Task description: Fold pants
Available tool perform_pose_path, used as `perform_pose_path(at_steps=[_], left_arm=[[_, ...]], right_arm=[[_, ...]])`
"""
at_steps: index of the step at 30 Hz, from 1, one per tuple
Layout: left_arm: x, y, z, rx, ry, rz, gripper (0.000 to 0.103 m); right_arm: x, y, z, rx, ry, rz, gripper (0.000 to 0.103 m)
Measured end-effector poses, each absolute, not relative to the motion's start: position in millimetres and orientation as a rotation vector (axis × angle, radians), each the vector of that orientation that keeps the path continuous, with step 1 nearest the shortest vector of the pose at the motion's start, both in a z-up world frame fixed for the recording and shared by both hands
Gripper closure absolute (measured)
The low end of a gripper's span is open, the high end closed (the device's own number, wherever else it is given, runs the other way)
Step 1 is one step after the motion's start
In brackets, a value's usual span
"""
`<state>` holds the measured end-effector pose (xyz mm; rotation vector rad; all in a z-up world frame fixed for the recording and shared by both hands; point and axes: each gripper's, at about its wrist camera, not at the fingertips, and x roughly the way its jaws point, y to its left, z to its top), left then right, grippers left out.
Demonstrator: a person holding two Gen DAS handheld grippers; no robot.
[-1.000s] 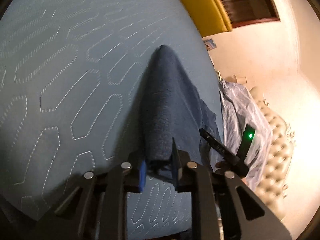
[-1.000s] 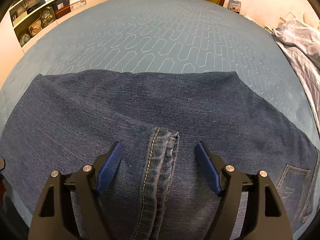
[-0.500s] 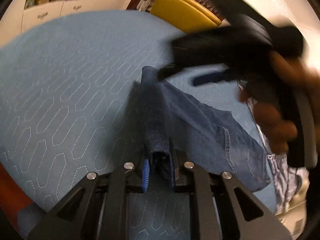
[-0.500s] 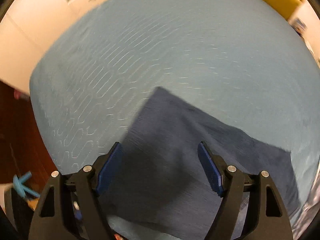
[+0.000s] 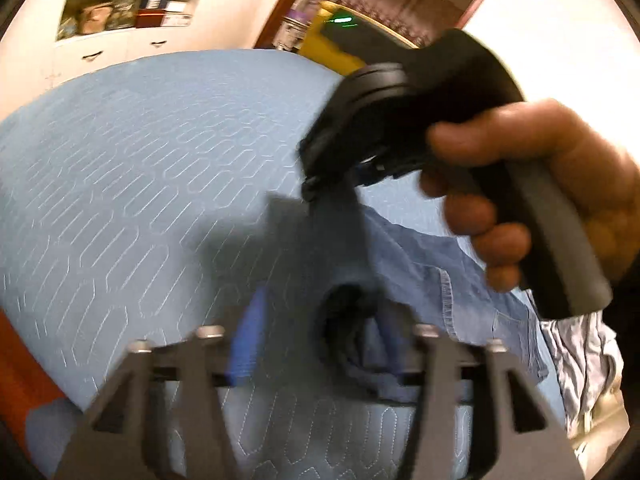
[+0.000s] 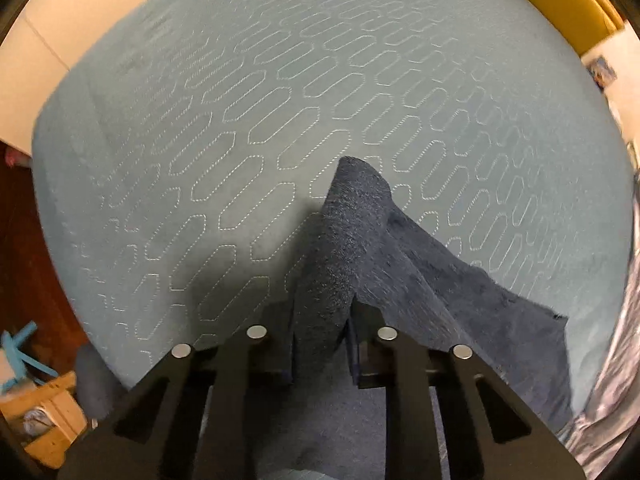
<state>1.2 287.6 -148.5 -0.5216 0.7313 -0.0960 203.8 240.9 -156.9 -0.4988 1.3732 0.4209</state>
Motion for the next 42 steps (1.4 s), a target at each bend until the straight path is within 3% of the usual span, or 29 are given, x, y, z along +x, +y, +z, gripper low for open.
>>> perform_pose_path(at_steps=[5, 7, 8, 9, 12, 19, 23, 29, 32, 33, 36, 39, 42], left_arm=[[-2, 259, -154, -0.486, 0.727, -0.086, 0.044], [5, 242, -153, -0.434, 0.724, -0.063, 0.05], [7, 233, -152, -0.4, 0.717, -0.066, 0.075], [10, 218, -148, -0.311, 0.719, -0.044, 0.09], [7, 194, -129, -0.237, 0.661, -0.054, 0.091], [-4, 67, -68, 0.098, 0.485, -0.091, 0.092], [-22, -45, -72, 0.316, 0.409, -0.168, 0.092], [-31, -189, -152, 0.625, 0.381, -0.286, 0.092], [-33, -220, -193, 0.713, 0.417, -0.317, 0.085], [-36, -228, -201, 0.749, 0.408, -0.317, 0.077], [-42, -240, -214, 0.837, 0.345, -0.279, 0.068], [-46, -243, -218, 0.876, 0.304, -0.246, 0.061], [-55, -256, -224, 0.936, 0.242, -0.25, 0.058]], right_arm=[[204, 218, -138, -0.398, 1.367, 0.445, 0.086], [202, 207, -122, -0.341, 1.361, 0.465, 0.086], [205, 195, -114, -0.318, 1.359, 0.471, 0.087], [206, 182, -104, -0.284, 1.355, 0.477, 0.087], [207, 132, -71, -0.184, 1.32, 0.492, 0.088], [185, -43, -9, 0.075, 1.195, 0.493, 0.088], [159, -153, -14, 0.185, 1.122, 0.457, 0.088], [136, -296, -105, 0.323, 1.116, 0.357, 0.089], [136, -325, -164, 0.353, 1.18, 0.319, 0.087], [135, -330, -176, 0.361, 1.192, 0.318, 0.078], [131, -334, -188, 0.381, 1.178, 0.341, 0.073], [127, -343, -183, 0.389, 1.136, 0.365, 0.043], [131, -349, -181, 0.4, 1.132, 0.383, 0.043]])
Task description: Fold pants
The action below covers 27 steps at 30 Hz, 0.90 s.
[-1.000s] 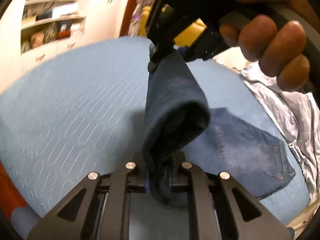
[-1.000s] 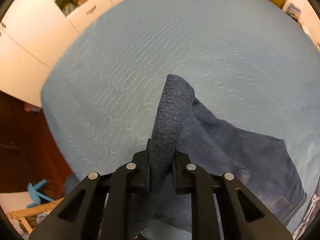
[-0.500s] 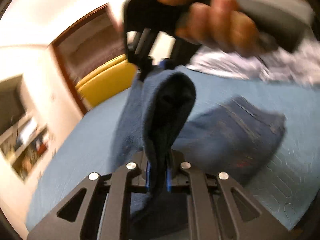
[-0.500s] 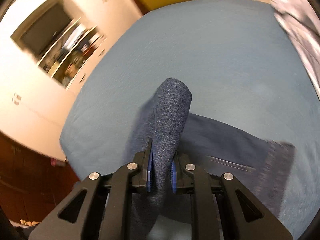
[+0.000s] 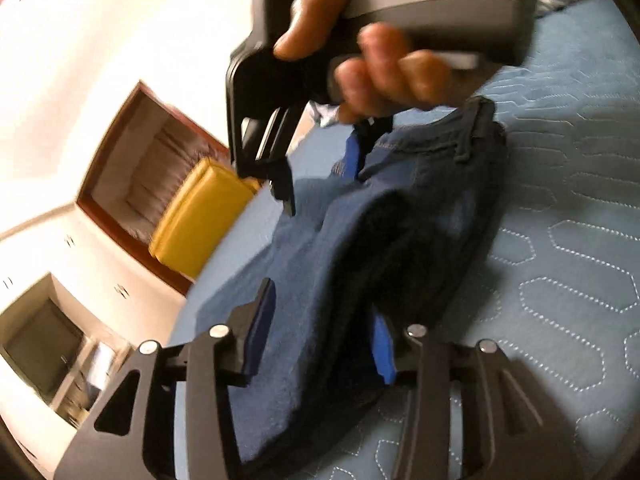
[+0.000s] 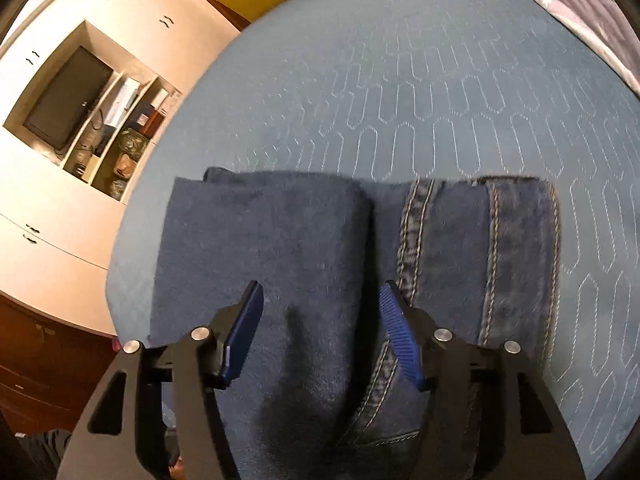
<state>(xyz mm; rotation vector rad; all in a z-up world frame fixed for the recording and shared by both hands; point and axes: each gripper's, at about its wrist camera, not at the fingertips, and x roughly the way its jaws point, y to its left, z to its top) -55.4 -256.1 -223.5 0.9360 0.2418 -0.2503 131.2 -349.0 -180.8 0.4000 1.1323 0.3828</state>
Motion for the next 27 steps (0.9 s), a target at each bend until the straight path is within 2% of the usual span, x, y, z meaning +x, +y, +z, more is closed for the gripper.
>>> perform_pose_path(at_steps=[2, 3, 4, 5, 8, 10, 19, 27], left_arm=[[-54, -265, -229, 0.955, 0.25, -0.262, 0.057], [-57, -268, -231, 0.956, 0.247, -0.267, 0.063], [-57, -270, -231, 0.959, 0.241, -0.276, 0.069], [-59, -270, -228, 0.967, 0.236, -0.284, 0.083], [-64, -266, -224, 0.971, 0.228, -0.284, 0.091], [-67, -266, -220, 0.972, 0.211, -0.278, 0.091], [-75, -306, -209, 1.033, 0.113, -0.333, 0.092], [-72, -340, -234, 1.102, 0.145, -0.402, 0.092]], right_arm=[[138, -352, -184, 0.38, 1.149, 0.381, 0.043], [142, -354, -186, 0.372, 1.16, 0.37, 0.05], [146, -353, -188, 0.368, 1.169, 0.357, 0.061], [152, -351, -189, 0.372, 1.173, 0.354, 0.069], [156, -339, -182, 0.328, 1.158, 0.37, 0.089], [158, -335, -175, 0.305, 1.154, 0.367, 0.094], [147, -384, -137, 0.329, 1.07, 0.316, 0.095], [143, -415, -163, 0.374, 1.083, 0.291, 0.095]])
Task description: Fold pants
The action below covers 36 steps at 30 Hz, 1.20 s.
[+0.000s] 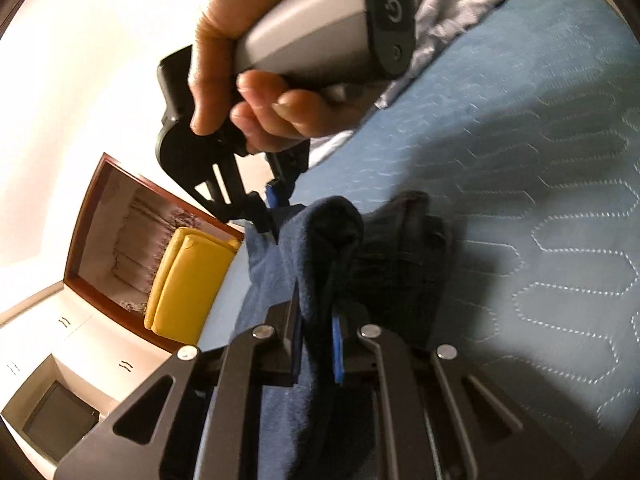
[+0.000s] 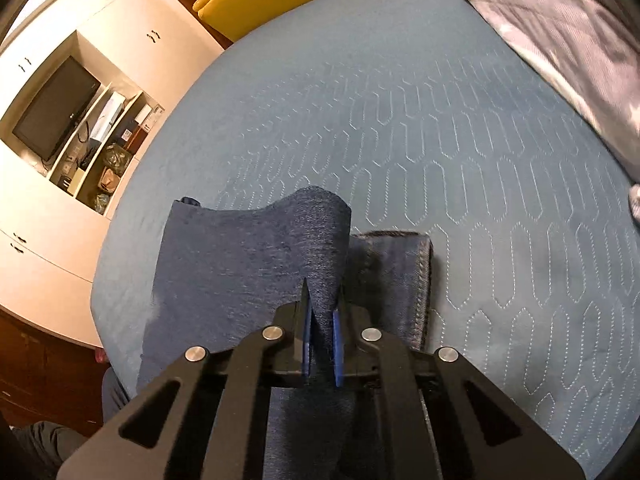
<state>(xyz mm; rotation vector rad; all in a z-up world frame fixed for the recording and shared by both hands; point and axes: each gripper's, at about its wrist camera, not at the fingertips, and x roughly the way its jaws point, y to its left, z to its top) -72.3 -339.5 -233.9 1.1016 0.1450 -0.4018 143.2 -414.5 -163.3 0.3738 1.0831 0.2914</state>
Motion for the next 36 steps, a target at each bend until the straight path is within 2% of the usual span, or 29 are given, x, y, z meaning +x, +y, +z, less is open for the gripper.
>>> perform_pose_path(at_steps=[4, 5, 6, 7, 8, 10, 12, 16, 20, 21, 22, 24, 26, 31, 32, 33, 36], left_arm=[[-68, -342, -243, 1.104, 0.179, -0.42, 0.091], [-65, -342, -243, 1.096, 0.189, -0.432, 0.084], [-62, -342, -243, 1.089, 0.202, -0.445, 0.079], [-64, -342, -245, 1.089, 0.2, -0.447, 0.078], [-63, -342, -243, 1.087, 0.196, -0.449, 0.076], [-70, -339, -237, 1.053, 0.198, -0.483, 0.063], [-78, -329, -224, 0.99, 0.235, -0.569, 0.044], [-74, -274, -171, 0.717, 0.432, -0.697, 0.044], [-1, -210, -119, 0.332, 0.583, -0.628, 0.05], [34, -197, -109, 0.213, 0.628, -0.624, 0.056], [57, -193, -105, 0.16, 0.658, -0.636, 0.061], [109, -200, -105, 0.102, 0.727, -0.685, 0.076], [148, -222, -111, 0.075, 0.813, -0.758, 0.084], [191, -294, -151, 0.239, 0.938, -0.824, 0.086], [197, -306, -162, 0.277, 0.971, -0.807, 0.09], [202, -315, -171, 0.306, 0.976, -0.781, 0.093], [214, -322, -178, 0.294, 1.001, -0.768, 0.093]], right_arm=[[140, -417, -180, 0.349, 1.069, 0.267, 0.091], [139, -419, -183, 0.36, 1.068, 0.253, 0.086], [139, -423, -185, 0.37, 1.067, 0.233, 0.073], [137, -427, -186, 0.378, 1.064, 0.216, 0.064], [134, -429, -184, 0.378, 1.051, 0.195, 0.063], [126, -433, -173, 0.36, 1.007, 0.139, 0.055], [116, -440, -160, 0.337, 0.956, 0.063, 0.052], [82, -438, -126, 0.215, 0.832, -0.111, 0.05], [42, -395, -122, 0.127, 0.764, -0.207, 0.05], [36, -378, -127, 0.107, 0.762, -0.188, 0.05], [32, -359, -134, 0.071, 0.765, -0.192, 0.05], [27, -340, -146, 0.034, 0.766, -0.215, 0.051], [28, -329, -159, 0.025, 0.775, -0.254, 0.051], [38, -338, -197, 0.05, 0.87, -0.32, 0.052], [38, -340, -203, 0.059, 0.883, -0.32, 0.053], [38, -342, -208, 0.065, 0.894, -0.32, 0.053], [36, -339, -212, 0.046, 0.884, -0.323, 0.053]])
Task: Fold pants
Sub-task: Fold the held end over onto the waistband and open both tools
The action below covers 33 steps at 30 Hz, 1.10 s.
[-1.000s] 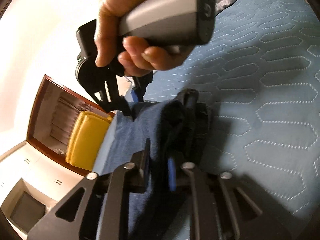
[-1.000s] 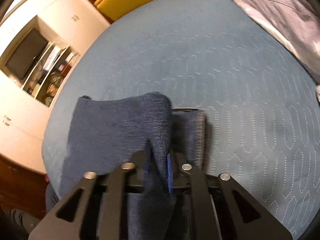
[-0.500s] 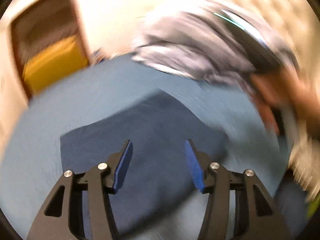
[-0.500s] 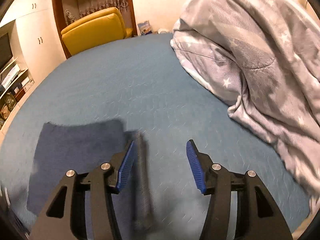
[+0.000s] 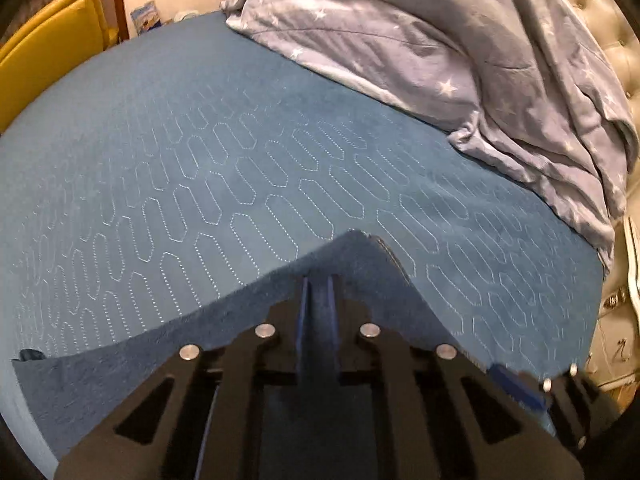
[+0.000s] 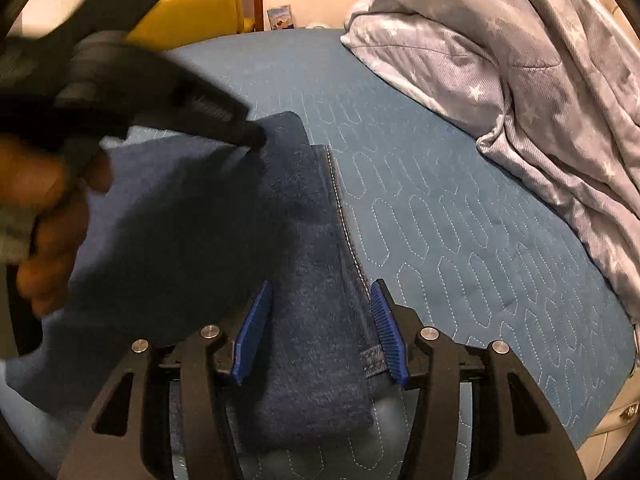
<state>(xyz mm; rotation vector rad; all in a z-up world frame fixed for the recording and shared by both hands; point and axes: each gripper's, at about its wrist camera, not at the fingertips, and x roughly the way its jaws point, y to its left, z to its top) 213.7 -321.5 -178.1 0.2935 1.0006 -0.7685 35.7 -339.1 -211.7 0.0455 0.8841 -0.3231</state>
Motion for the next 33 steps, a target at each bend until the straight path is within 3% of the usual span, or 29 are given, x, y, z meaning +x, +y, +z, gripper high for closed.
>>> perform_pose_path(at_steps=[5, 13, 19, 23, 28, 33], left_arm=[[218, -321, -177, 0.263, 1.005, -0.764, 0.093], [183, -243, -144, 0.124, 0.939, -0.655, 0.092], [158, -207, -180, 0.202, 1.007, -0.524, 0.087], [158, -207, -198, 0.245, 1.044, -0.528, 0.083], [133, -179, -165, 0.217, 0.931, -0.501, 0.065], [100, -146, -165, 0.197, 0.897, -0.434, 0.065]], right_arm=[[37, -344, -212, 0.07, 0.89, -0.32, 0.053], [38, -345, -213, 0.063, 0.889, -0.322, 0.052], [37, -343, -211, 0.051, 0.894, -0.318, 0.052], [37, -341, -209, 0.052, 0.904, -0.319, 0.052], [29, -344, -184, 0.112, 0.858, -0.309, 0.048], [54, -311, -161, 0.001, 0.814, -0.198, 0.042]])
